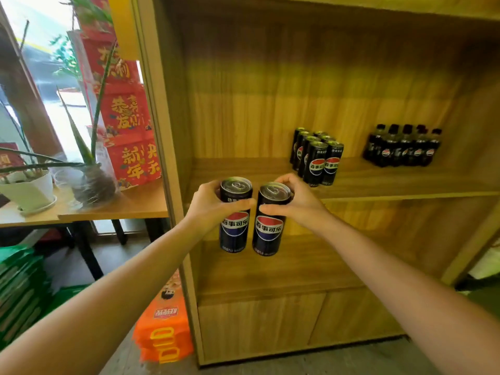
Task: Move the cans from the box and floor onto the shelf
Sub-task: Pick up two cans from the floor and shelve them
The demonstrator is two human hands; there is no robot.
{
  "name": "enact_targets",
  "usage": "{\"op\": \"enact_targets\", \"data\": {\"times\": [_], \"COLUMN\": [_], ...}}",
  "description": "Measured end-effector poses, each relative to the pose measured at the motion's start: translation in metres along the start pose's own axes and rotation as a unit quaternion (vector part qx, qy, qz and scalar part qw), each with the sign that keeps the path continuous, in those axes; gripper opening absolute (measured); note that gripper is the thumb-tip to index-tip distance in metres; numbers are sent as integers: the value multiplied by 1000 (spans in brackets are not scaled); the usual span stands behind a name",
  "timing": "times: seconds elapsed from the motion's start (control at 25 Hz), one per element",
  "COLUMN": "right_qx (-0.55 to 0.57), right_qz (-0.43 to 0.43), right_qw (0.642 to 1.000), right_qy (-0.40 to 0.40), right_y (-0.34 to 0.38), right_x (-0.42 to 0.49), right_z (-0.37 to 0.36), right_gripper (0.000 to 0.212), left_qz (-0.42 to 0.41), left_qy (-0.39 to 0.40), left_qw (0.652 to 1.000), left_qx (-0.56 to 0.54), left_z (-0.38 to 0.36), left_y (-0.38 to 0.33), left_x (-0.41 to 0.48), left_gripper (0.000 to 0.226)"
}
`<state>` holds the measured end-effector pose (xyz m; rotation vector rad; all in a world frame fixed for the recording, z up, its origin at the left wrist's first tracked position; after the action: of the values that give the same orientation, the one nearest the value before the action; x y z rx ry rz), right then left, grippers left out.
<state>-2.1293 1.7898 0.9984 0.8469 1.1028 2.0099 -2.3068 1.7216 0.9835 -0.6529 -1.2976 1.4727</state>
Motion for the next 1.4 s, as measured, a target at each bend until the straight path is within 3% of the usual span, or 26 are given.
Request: {"op": "enact_targets", "data": {"times": [0.16,0.36,0.6,0.84,0.96,1.12,1.24,1.32,1.4], "right_qx": [-14,-7,28,44,61,54,70,40,-58], "right_qz": [13,17,8,14,16,13,-11,-20,-32], "right_qw": [999,999,1000,999,998,998,997,999,998], "right_qy": [-44,-34,-8,7,10,23,18,5,5], "right_y": [-4,-38,-85,-110,-119,-125,-139,-158,-178], "right_x": [66,146,198,226,236,248,245,230,212], "right_z": [36,60,74,79,80,77,71,62,48], "right_gripper": [51,57,57,55,52,64,83,79,65], "left_qz": [11,43,57,54,57,35,42,69,108], "left_qy": [-46,-103,-108,-87,-87,-80,-82,-64,-35], "left_qw": [999,994,992,994,994,996,995,995,950], "left_qx": [11,-10,-20,-40,-34,-24,-48,45,290], "left_z": [-19,-48,-81,-102,-105,-108,-108,-110,-114], "left_y": [-16,-1,25,40,40,41,56,82,108], "left_x": [64,147,207,220,228,237,232,224,215], "left_gripper": [66,66,69,48,47,52,74,94,95]}}
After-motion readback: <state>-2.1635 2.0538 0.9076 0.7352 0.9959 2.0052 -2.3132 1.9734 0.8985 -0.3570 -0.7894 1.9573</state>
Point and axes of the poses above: each hand's wrist, its own x-axis towards the middle knuckle, its own z-axis out of the back of the hand, y = z × x, the point moved 1 cm from there along x, towards the middle knuckle, and after that the axes turned 1 degree about -x, right-handed, at the moved point
